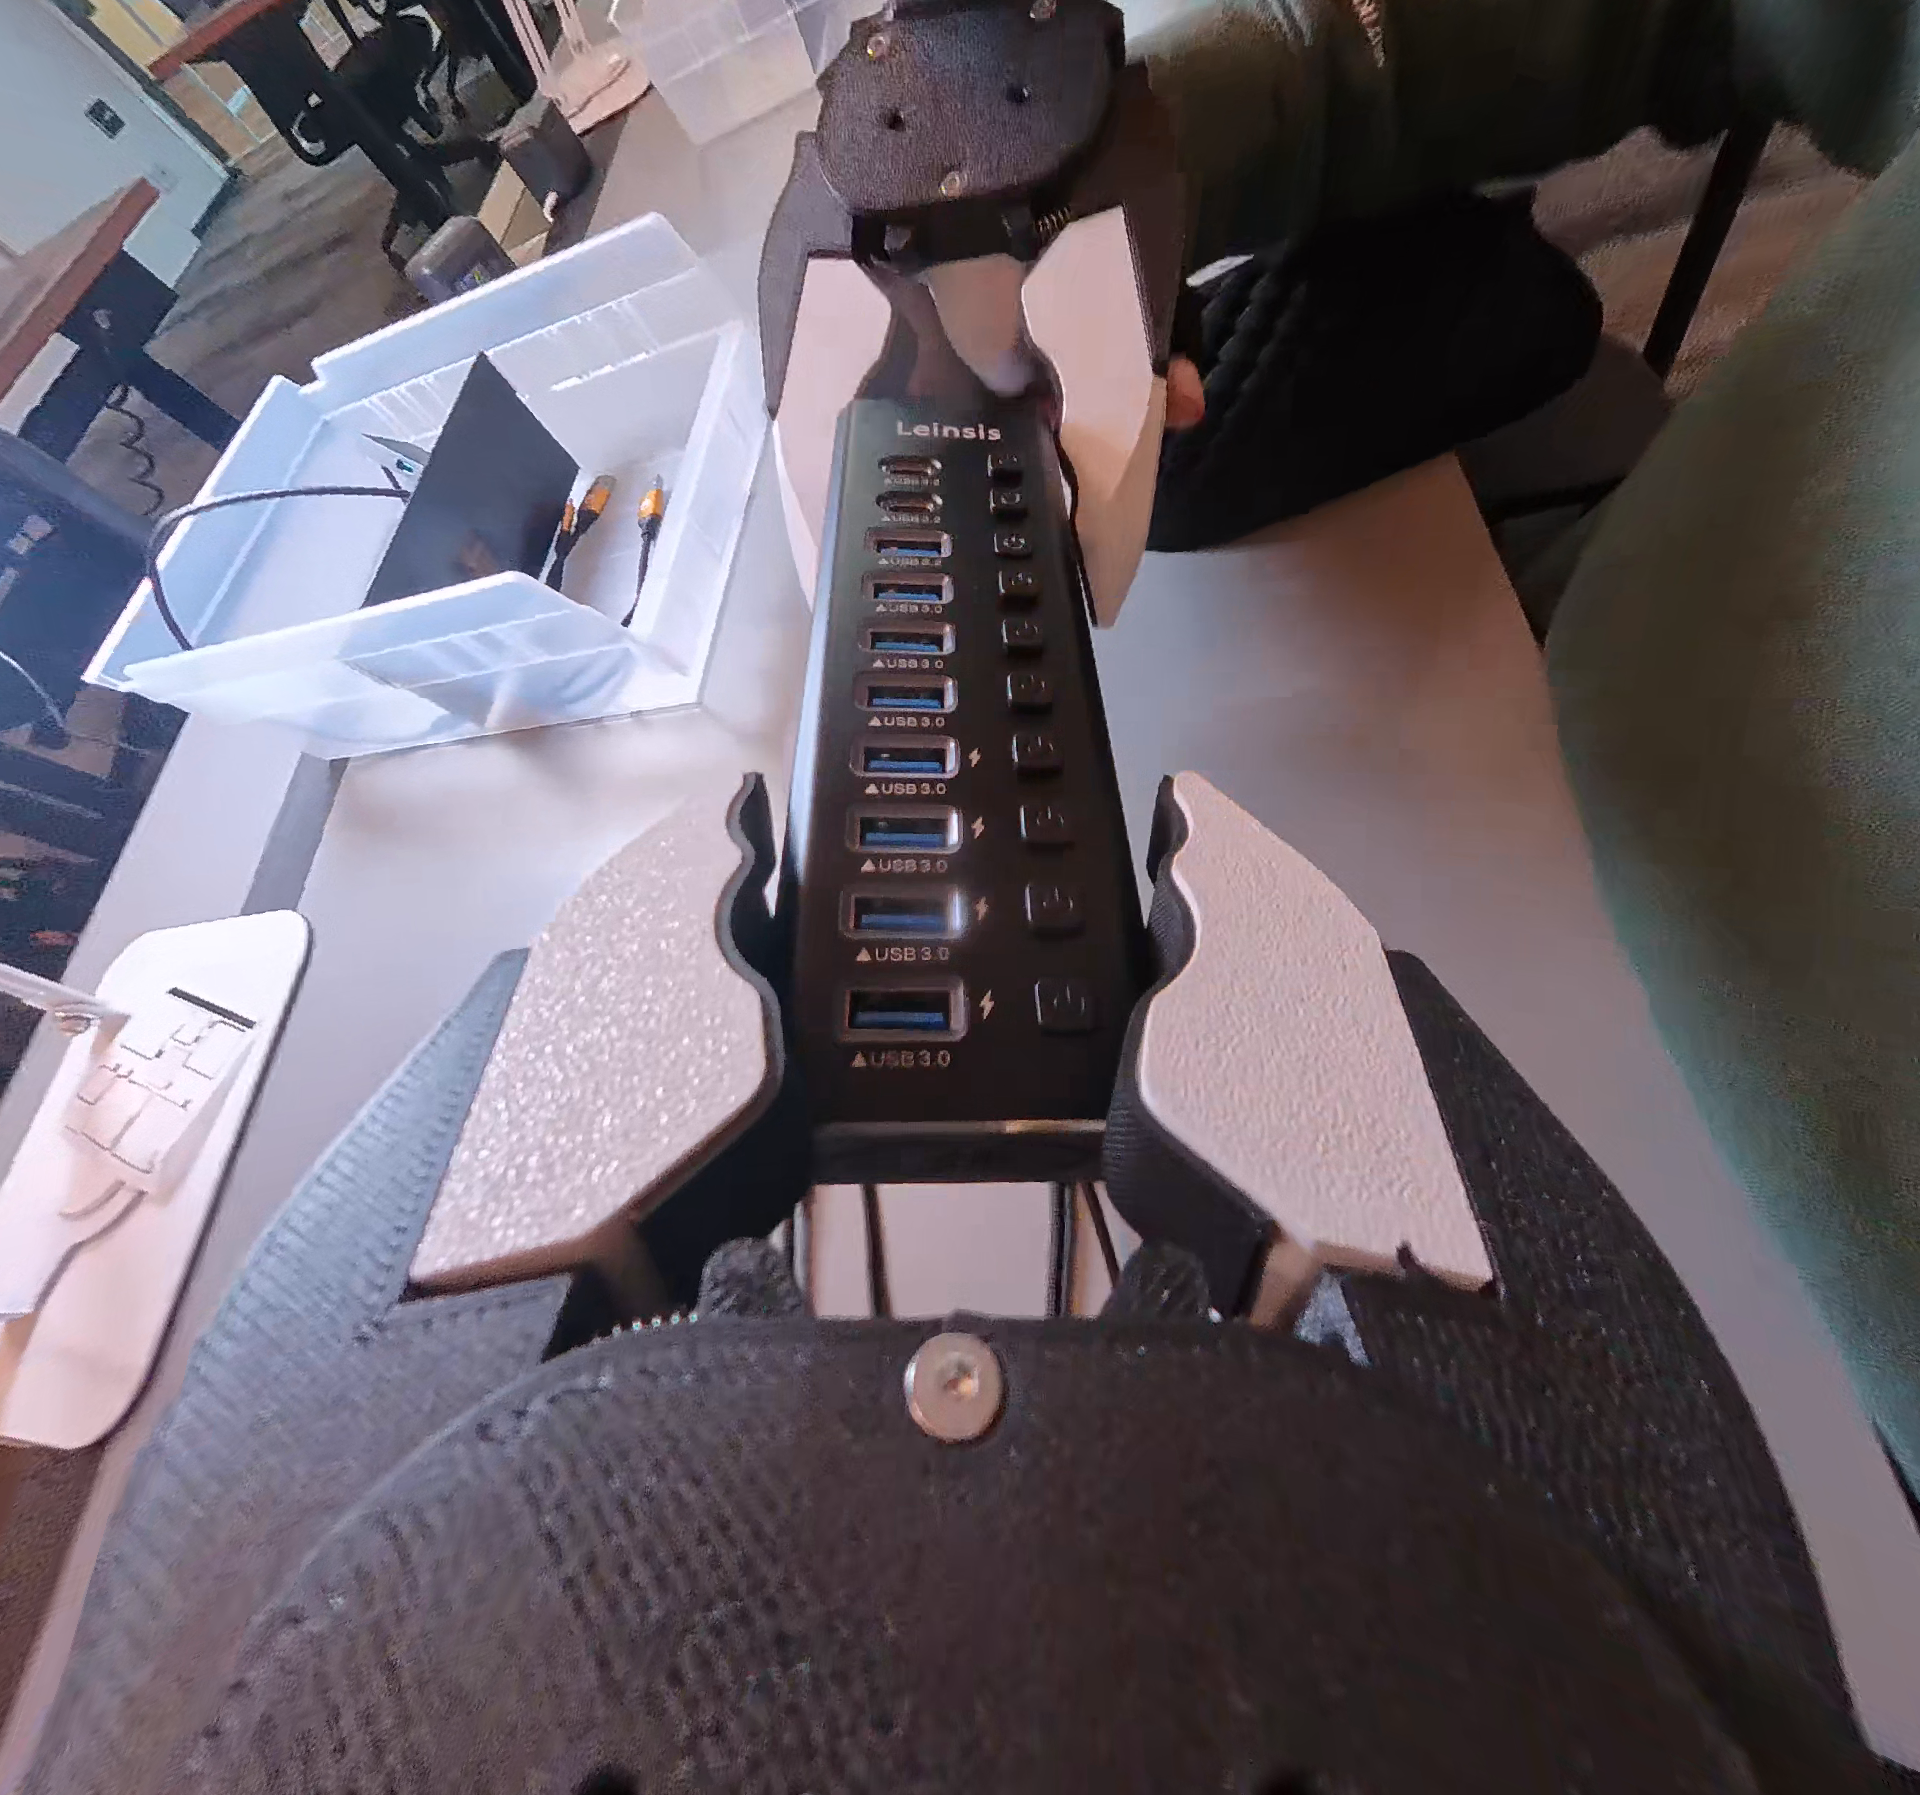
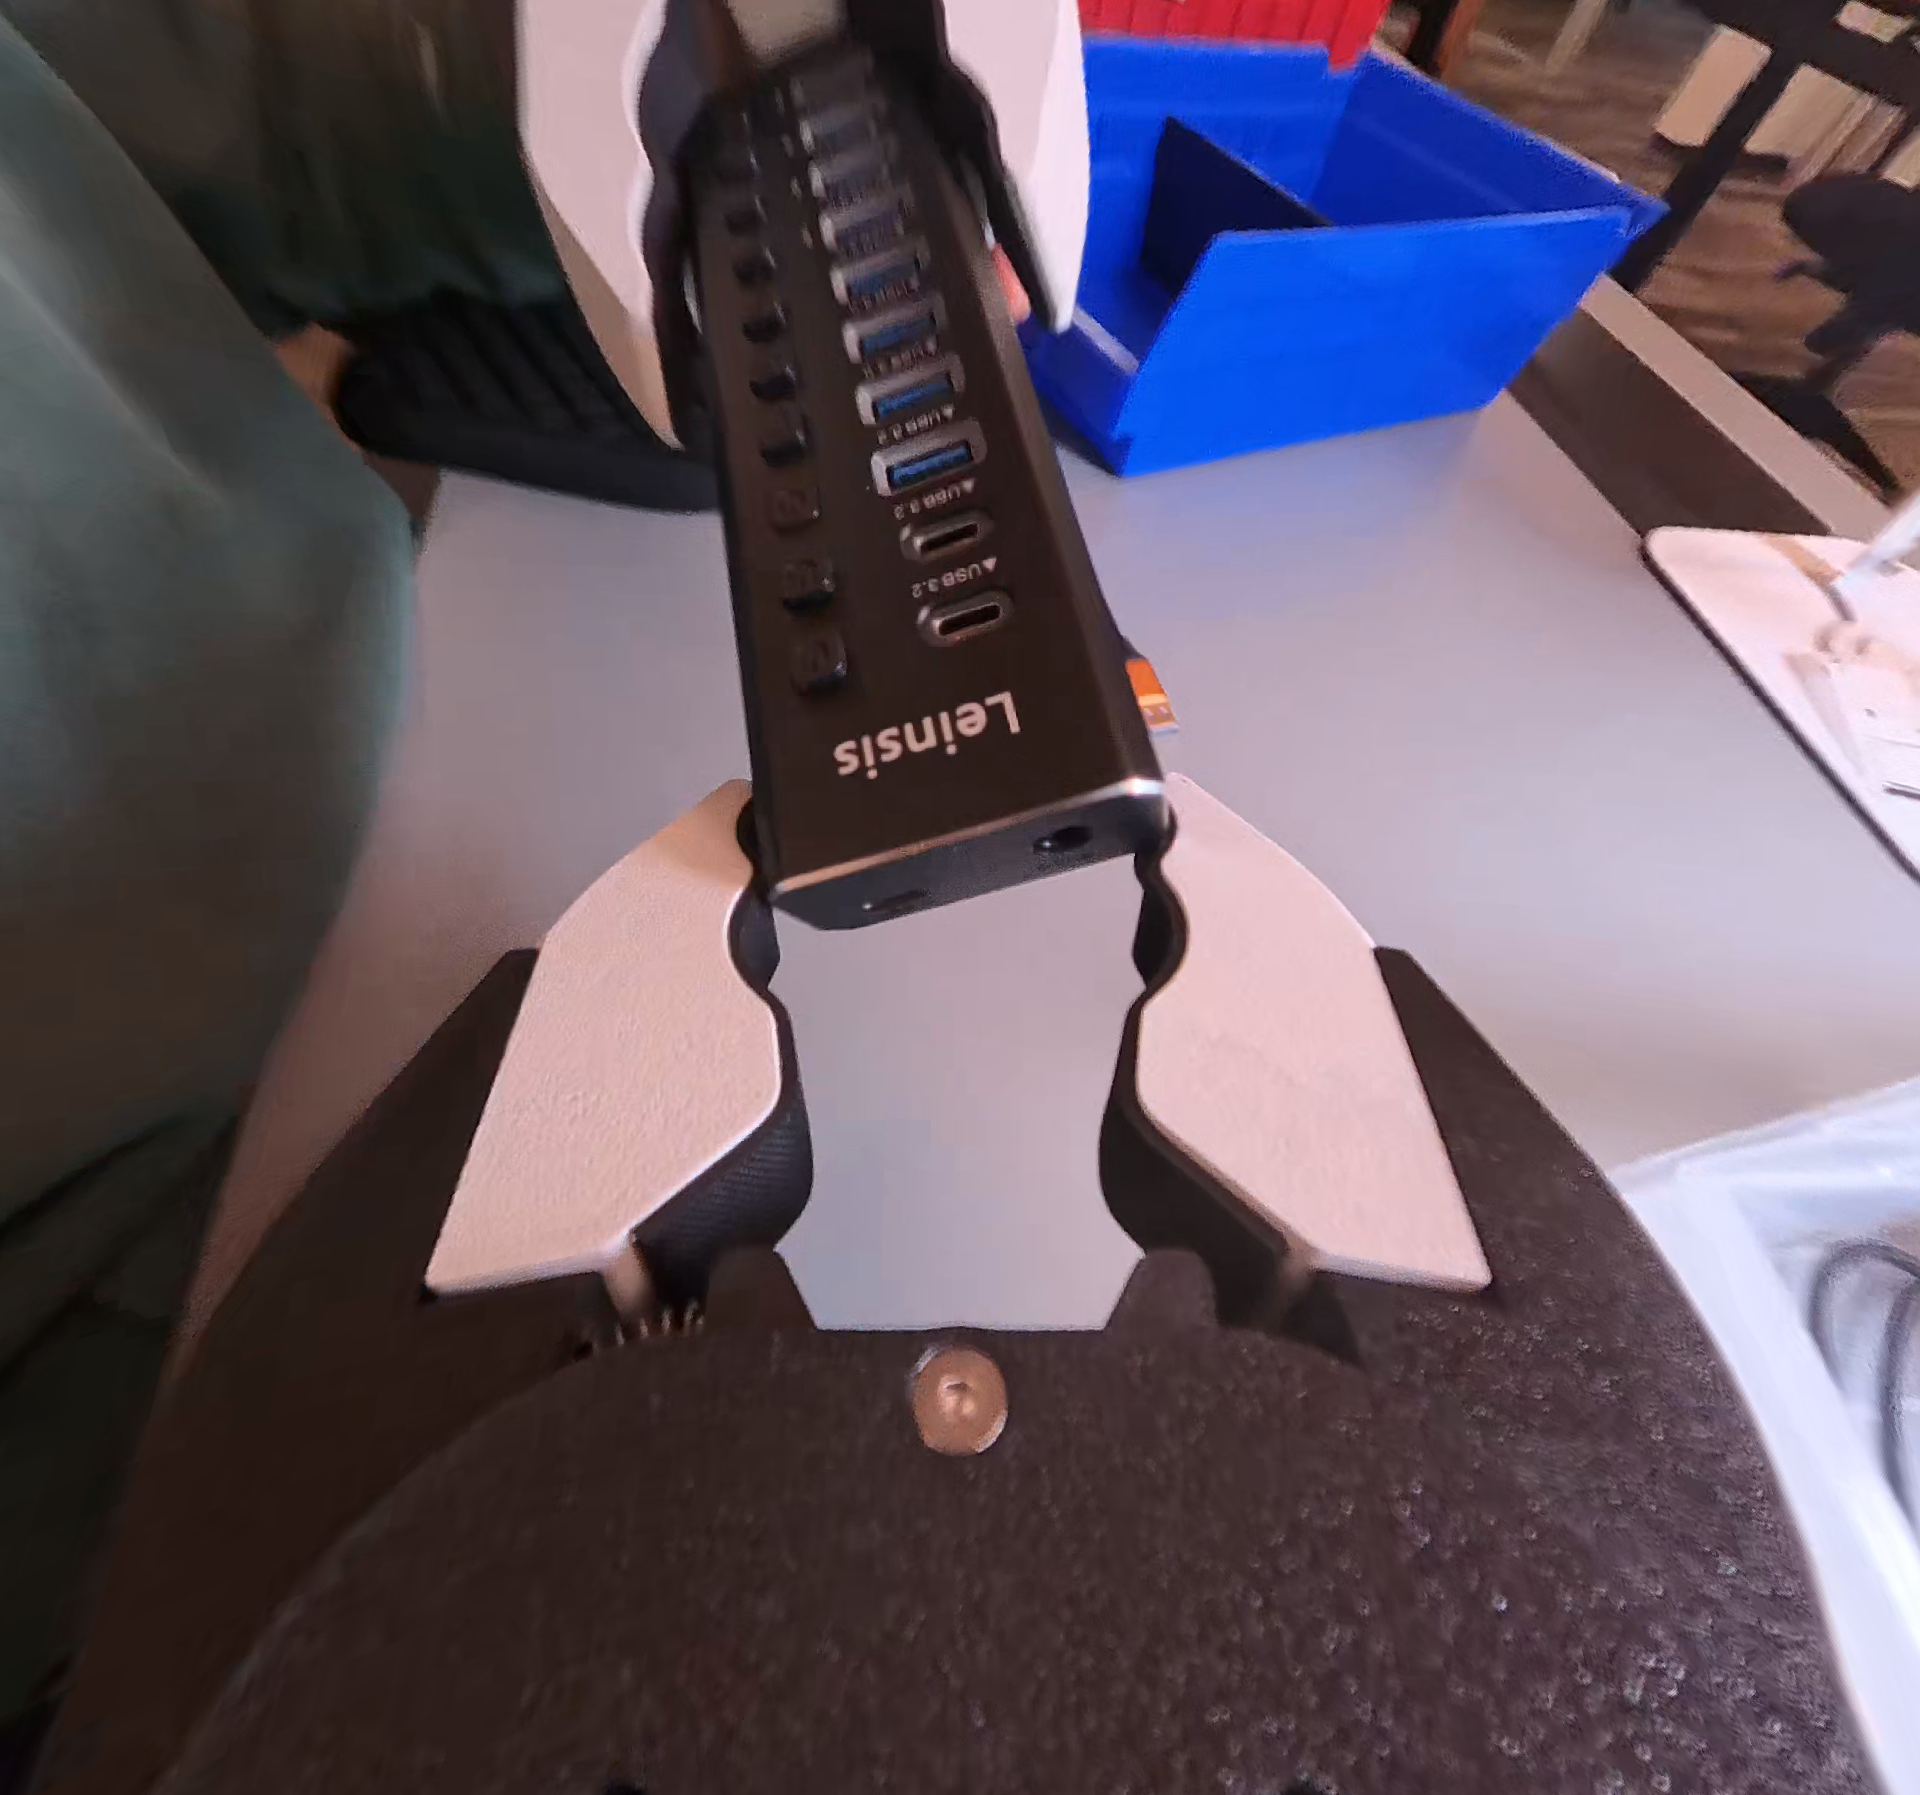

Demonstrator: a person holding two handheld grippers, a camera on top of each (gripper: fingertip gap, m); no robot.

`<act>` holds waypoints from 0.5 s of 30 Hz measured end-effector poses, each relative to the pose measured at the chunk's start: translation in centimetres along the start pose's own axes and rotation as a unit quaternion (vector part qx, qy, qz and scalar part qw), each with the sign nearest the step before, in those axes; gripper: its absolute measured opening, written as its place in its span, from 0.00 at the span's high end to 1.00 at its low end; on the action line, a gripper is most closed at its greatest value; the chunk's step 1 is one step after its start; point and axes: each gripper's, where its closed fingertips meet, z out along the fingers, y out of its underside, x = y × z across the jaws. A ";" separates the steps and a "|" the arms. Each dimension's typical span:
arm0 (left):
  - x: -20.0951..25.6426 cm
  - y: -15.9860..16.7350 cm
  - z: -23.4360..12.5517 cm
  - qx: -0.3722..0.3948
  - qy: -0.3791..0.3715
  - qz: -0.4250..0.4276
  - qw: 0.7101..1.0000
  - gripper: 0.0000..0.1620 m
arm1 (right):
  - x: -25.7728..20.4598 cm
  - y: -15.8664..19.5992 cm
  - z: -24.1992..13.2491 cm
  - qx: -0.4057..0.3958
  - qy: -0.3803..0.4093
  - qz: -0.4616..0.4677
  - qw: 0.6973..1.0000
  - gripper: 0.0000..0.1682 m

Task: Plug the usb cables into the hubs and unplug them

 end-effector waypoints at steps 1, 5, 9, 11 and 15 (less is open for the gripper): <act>-0.2 -0.2 0.0 -0.004 -0.004 0.010 1.000 0.56 | 0.5 0.4 0.2 -0.020 0.024 -0.017 0.999 0.59; -1.2 -0.5 -0.6 -0.043 -0.019 0.043 0.998 0.56 | 2.5 -0.7 -1.5 -0.067 0.094 -0.067 0.991 0.49; -2.2 -0.2 -0.7 -0.088 -0.027 0.062 0.994 0.56 | 2.4 -3.4 -2.6 -0.126 0.136 -0.143 0.972 0.45; -2.2 -0.5 0.1 -0.100 -0.023 0.073 0.992 0.56 | 1.8 -4.0 -1.0 -0.162 0.139 -0.176 0.961 0.45; -1.5 -1.7 2.0 -0.111 -0.013 0.101 0.989 0.57 | 2.4 -2.2 2.2 -0.259 0.150 -0.233 0.925 0.57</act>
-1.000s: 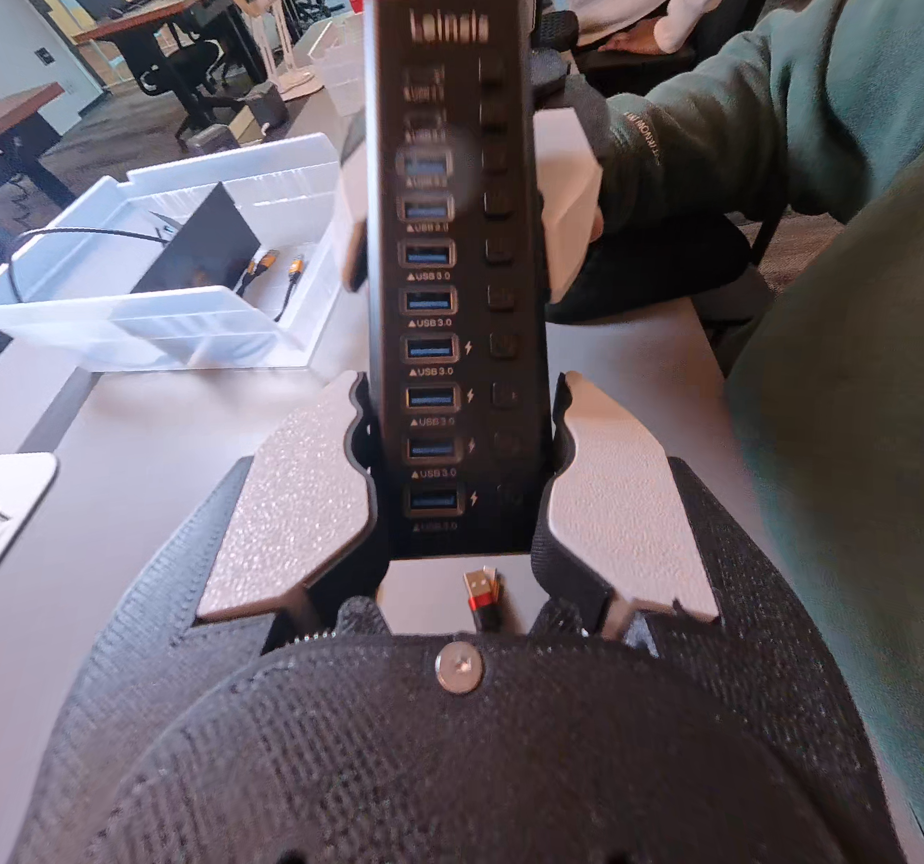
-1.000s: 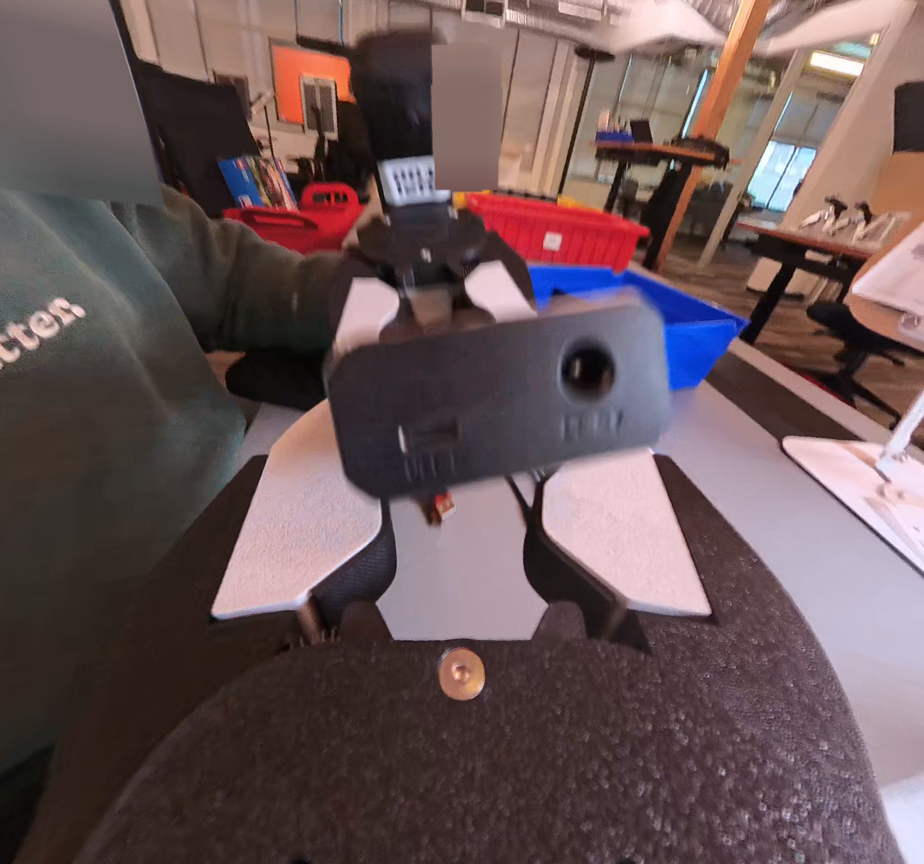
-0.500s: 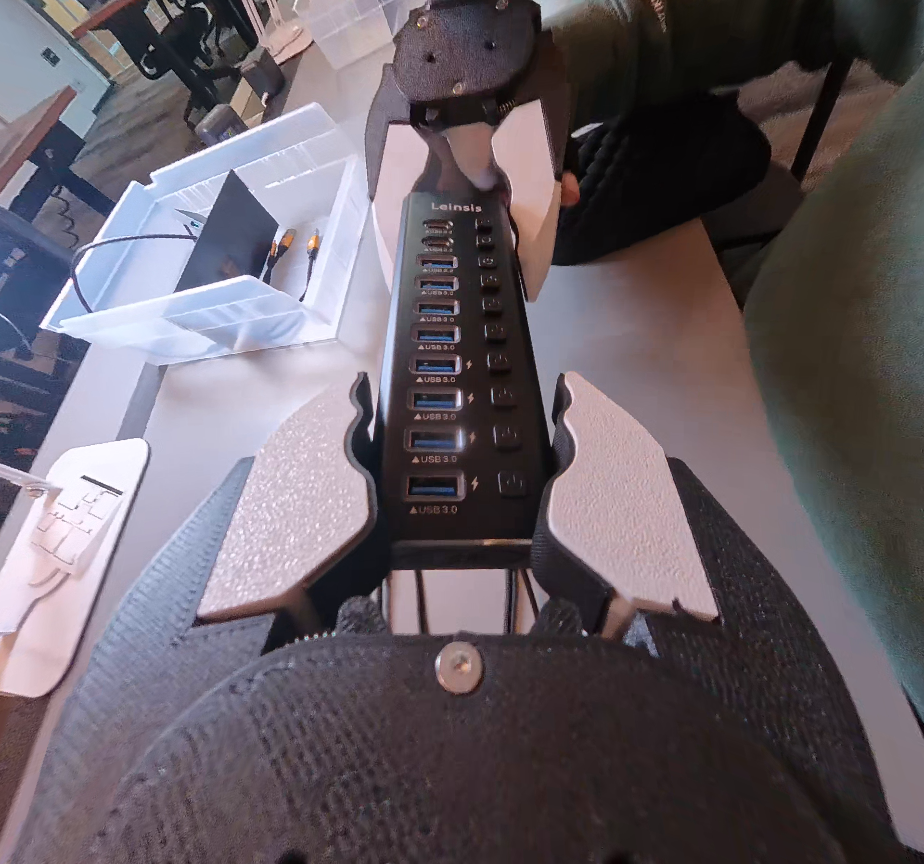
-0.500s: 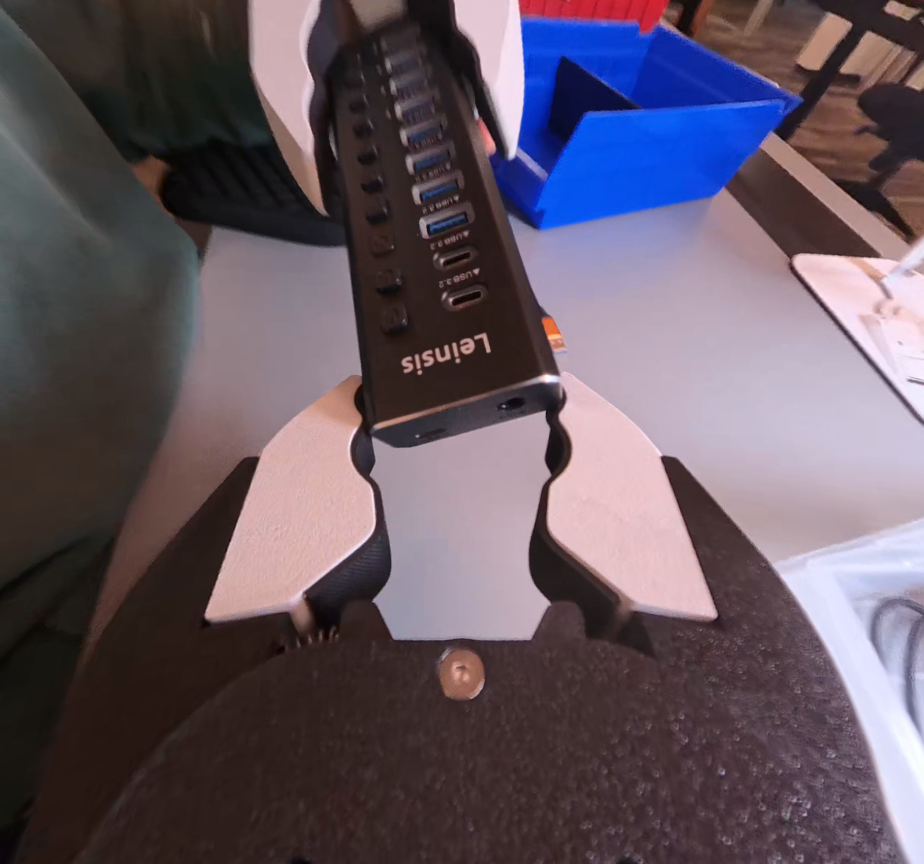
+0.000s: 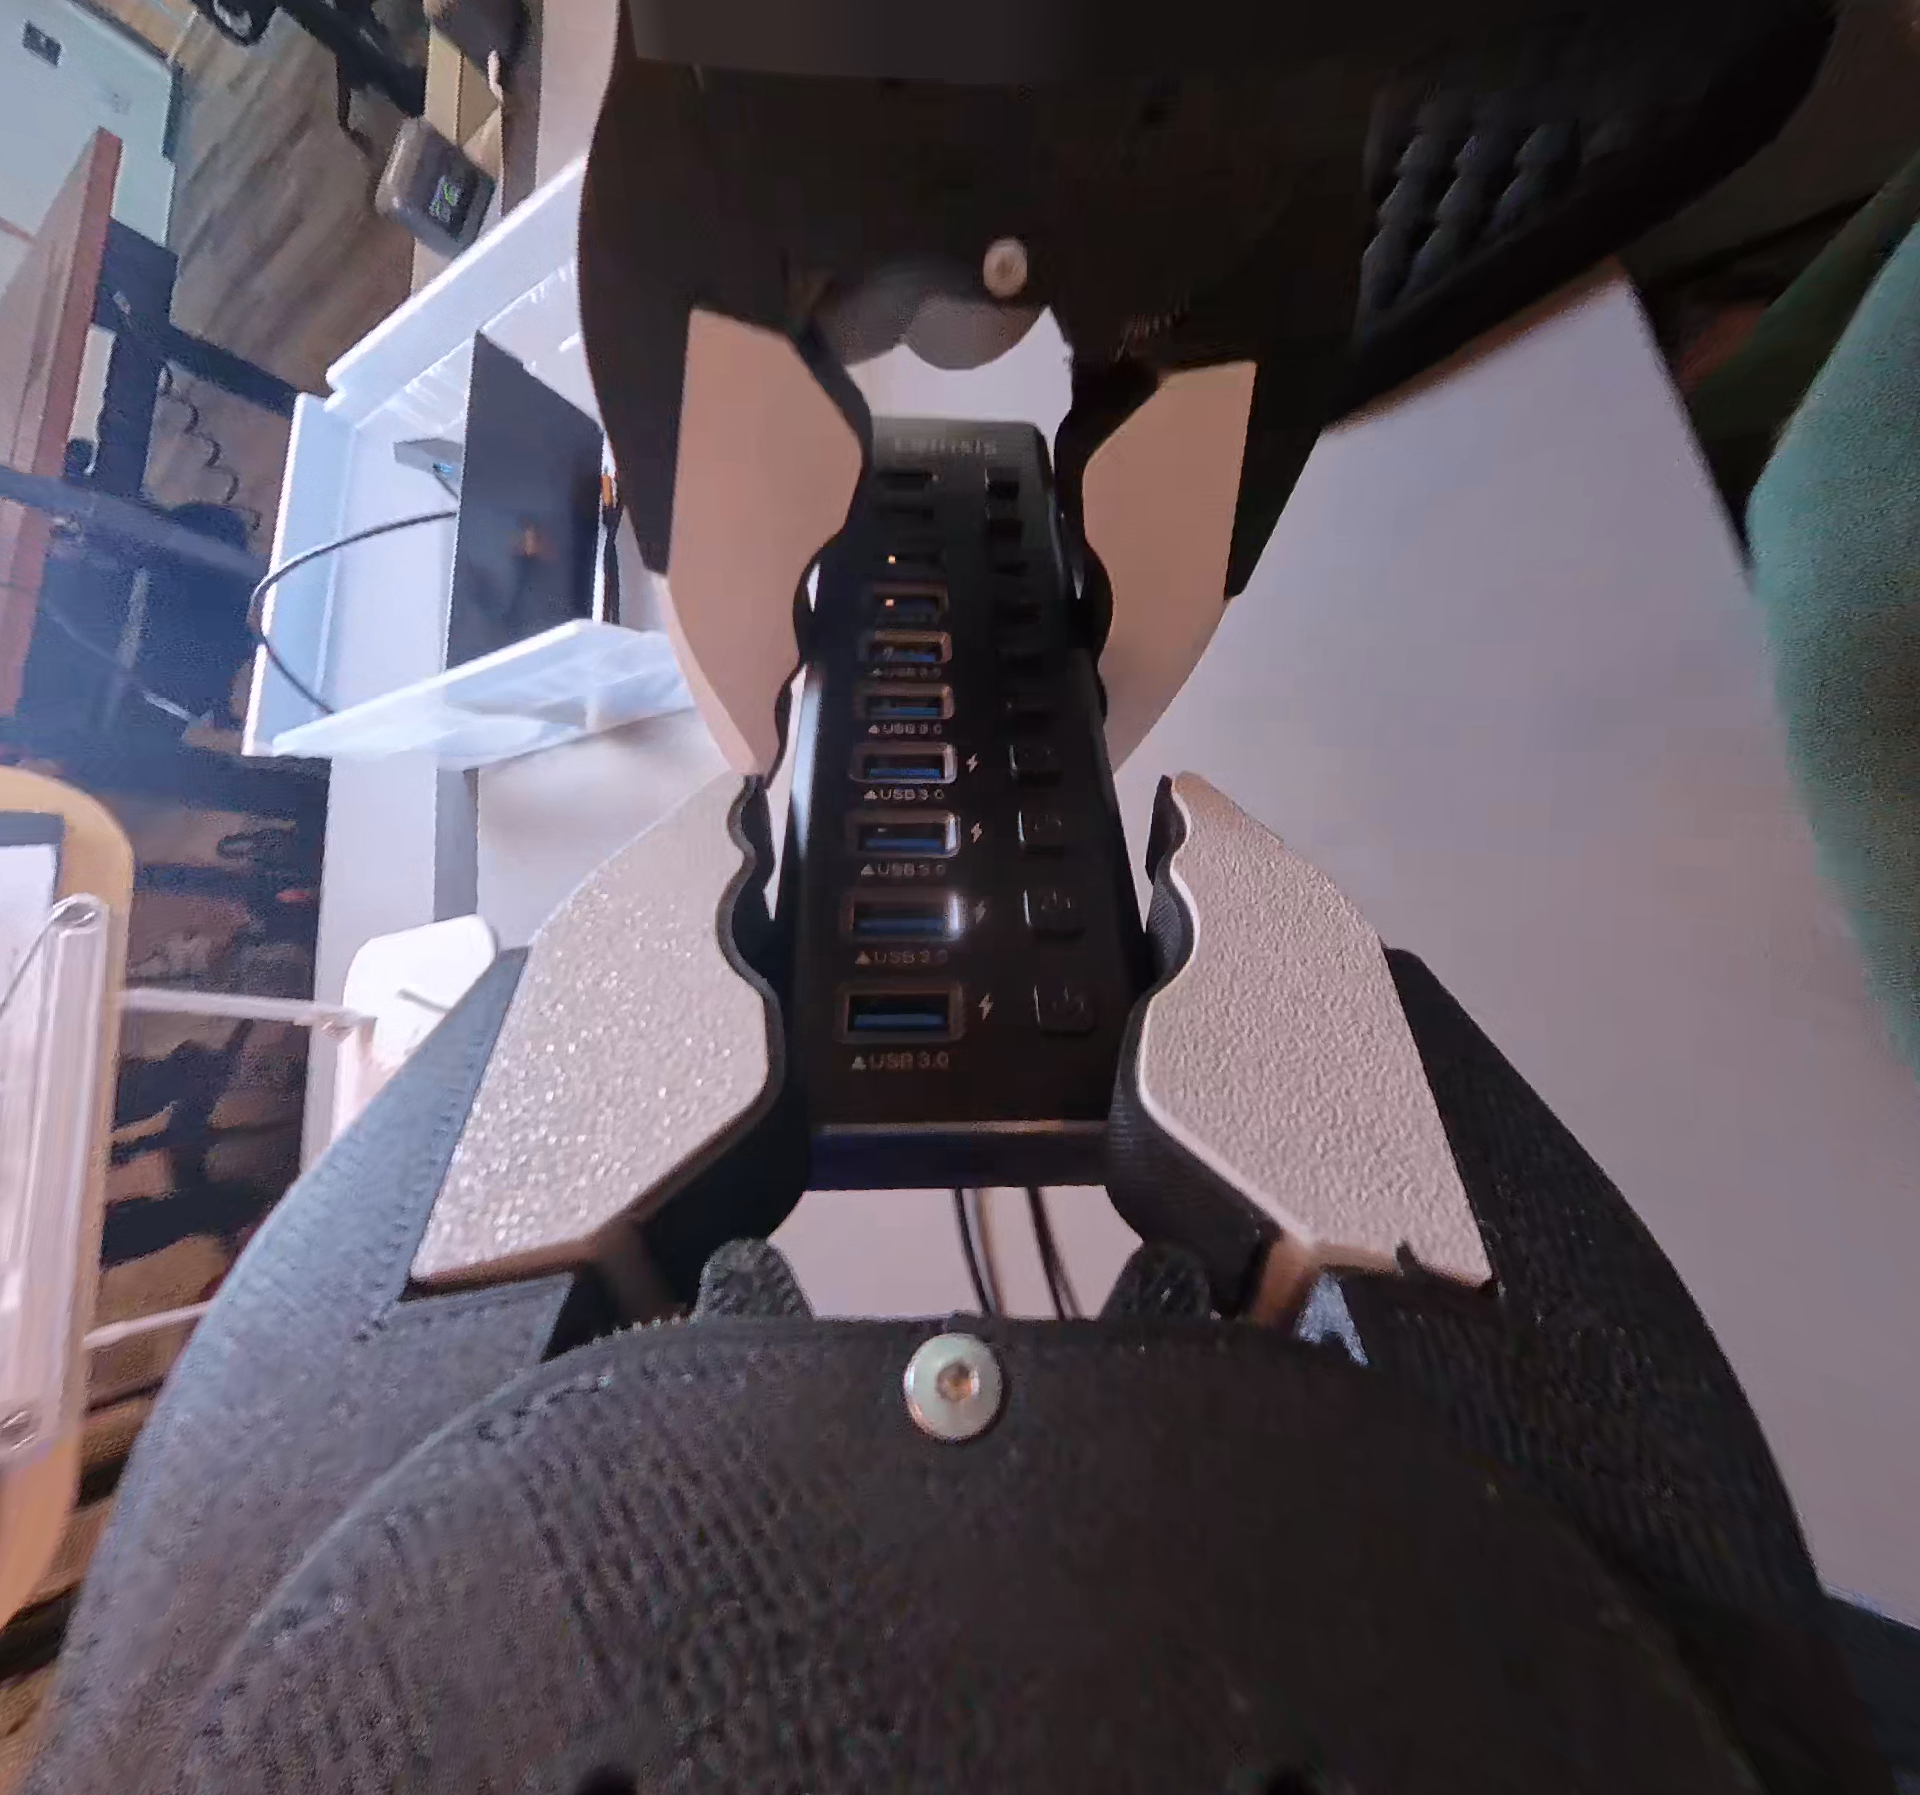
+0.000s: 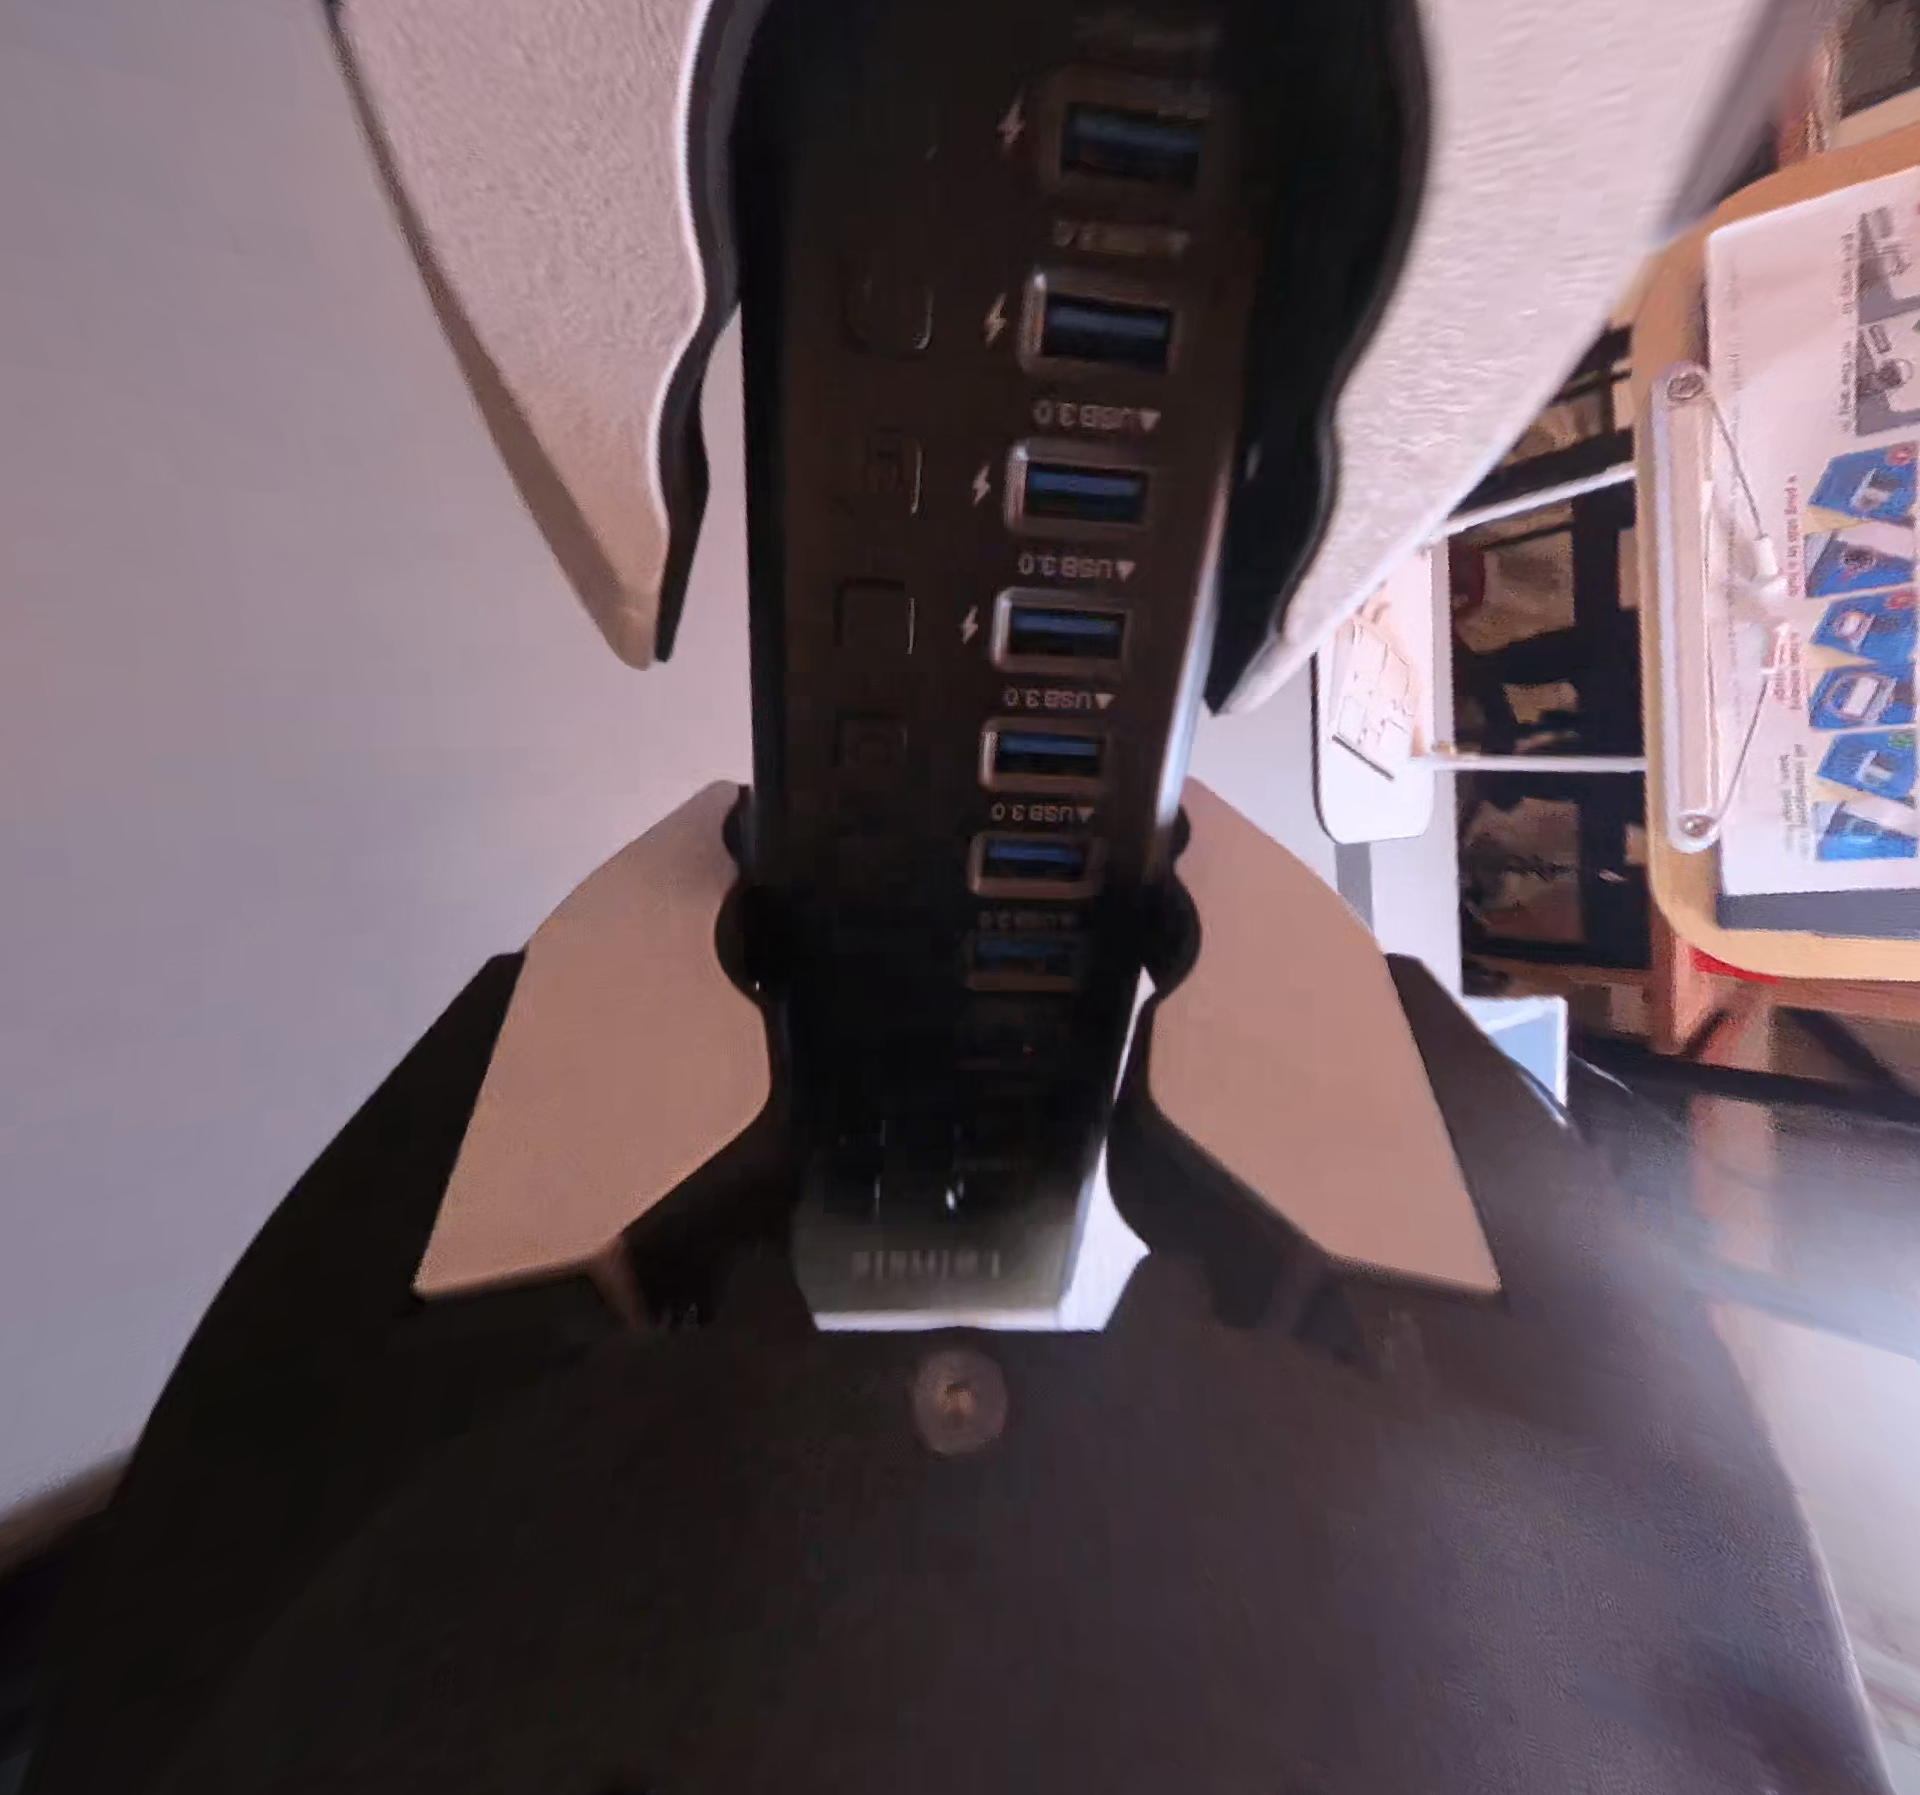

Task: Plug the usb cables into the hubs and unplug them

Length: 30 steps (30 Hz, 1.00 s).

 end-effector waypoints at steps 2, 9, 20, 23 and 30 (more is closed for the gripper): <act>-0.4 0.9 0.5 -0.014 -0.014 0.002 1.000 0.56 | 0.3 0.4 0.9 0.002 -0.001 -0.007 1.000 0.57; -3.6 2.6 -0.7 0.083 -0.092 -0.071 0.990 0.56 | 2.8 3.8 1.2 0.013 -0.071 0.032 0.997 0.57; -3.0 10.0 -2.1 0.164 -0.118 -0.247 0.948 0.78 | 25.0 23.8 1.8 -0.209 -0.015 0.115 0.971 0.57; -2.2 11.6 -1.4 0.130 -0.116 -0.243 0.954 0.78 | 25.9 27.2 5.3 -0.235 -0.075 0.148 0.958 0.57; -1.8 14.0 -0.7 0.096 -0.109 -0.245 0.959 0.78 | 22.6 31.7 11.8 -0.311 -0.179 0.171 0.918 0.57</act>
